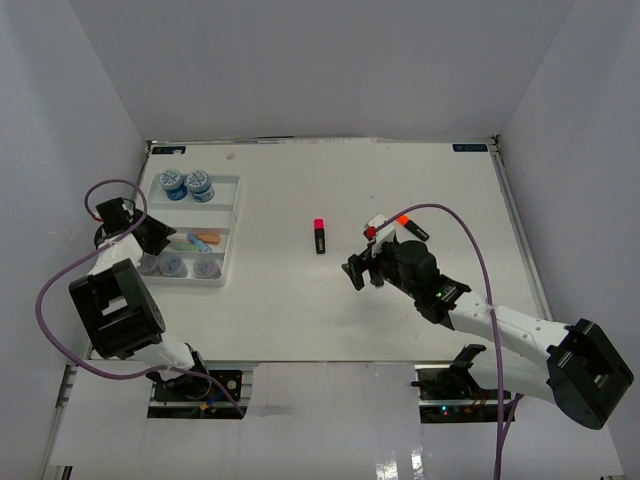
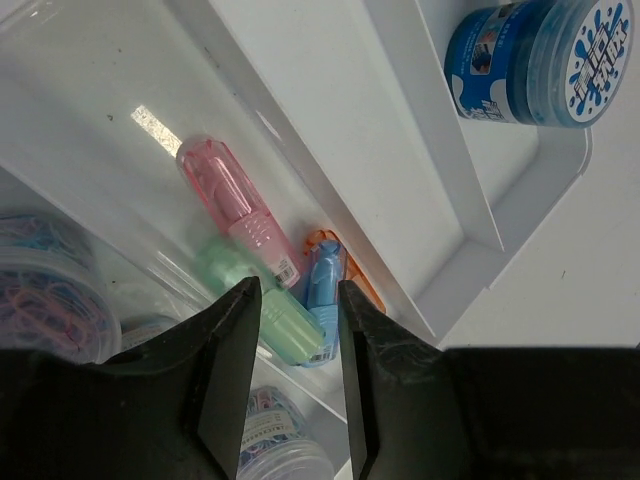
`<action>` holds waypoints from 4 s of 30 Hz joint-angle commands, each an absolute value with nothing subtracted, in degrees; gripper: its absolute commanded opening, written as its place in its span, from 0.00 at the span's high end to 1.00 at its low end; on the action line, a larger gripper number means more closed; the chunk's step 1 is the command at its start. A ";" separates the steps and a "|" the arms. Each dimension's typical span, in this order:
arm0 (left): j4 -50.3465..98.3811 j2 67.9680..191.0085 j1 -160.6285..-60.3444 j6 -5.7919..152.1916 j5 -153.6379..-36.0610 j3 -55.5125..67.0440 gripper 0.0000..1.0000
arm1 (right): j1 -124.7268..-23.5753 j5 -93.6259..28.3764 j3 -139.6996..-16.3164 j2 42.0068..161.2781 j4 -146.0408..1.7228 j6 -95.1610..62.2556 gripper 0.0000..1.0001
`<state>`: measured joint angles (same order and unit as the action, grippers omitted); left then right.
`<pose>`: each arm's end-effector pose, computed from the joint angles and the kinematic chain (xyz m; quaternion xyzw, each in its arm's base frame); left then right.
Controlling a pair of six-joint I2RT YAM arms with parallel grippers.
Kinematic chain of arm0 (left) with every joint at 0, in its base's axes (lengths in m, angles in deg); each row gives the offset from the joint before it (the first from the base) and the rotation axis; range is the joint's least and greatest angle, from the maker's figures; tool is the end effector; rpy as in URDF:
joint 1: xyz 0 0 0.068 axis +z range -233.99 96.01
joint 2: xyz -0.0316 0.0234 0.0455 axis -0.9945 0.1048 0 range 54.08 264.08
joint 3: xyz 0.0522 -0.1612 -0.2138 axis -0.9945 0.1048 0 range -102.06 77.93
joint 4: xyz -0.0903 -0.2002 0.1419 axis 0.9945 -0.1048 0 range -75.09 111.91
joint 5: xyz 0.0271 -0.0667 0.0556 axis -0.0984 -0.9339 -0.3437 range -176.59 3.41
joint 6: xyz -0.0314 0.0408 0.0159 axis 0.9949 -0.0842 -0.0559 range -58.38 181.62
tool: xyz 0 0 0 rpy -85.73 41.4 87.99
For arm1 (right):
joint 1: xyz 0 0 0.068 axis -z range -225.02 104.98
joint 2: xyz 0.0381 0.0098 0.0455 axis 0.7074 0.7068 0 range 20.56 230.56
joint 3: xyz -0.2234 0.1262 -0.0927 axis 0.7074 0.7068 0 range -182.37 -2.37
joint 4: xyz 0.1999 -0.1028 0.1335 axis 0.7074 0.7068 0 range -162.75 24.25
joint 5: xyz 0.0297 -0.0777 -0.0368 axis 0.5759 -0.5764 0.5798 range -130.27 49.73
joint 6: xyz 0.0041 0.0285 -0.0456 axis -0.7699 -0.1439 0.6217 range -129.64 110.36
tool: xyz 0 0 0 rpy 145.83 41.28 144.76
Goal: Sort the stationery into containers
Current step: Place the stationery in the storage box, then pick up the pen from the center of the board, then place the pen in the storage box.
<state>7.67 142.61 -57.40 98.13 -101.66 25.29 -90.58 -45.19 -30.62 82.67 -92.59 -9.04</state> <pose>0.2871 0.1333 0.1992 -0.4495 0.8176 -0.1521 0.3261 0.1700 0.1689 0.2337 -0.2843 0.7348 0.2038 0.5812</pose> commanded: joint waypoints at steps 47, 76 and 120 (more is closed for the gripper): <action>-3.49 173.43 -122.13 102.31 -67.34 -8.63 0.33 | -88.88 -61.45 -20.74 66.79 -92.62 -14.38 0.10; -5.16 145.23 -90.16 115.40 -70.59 9.99 0.87 | -88.44 -59.34 -20.22 66.88 -93.23 -15.61 0.10; -0.50 157.28 -66.85 120.25 -82.37 0.59 0.21 | -86.07 -62.15 -23.55 76.01 -88.40 -18.69 0.10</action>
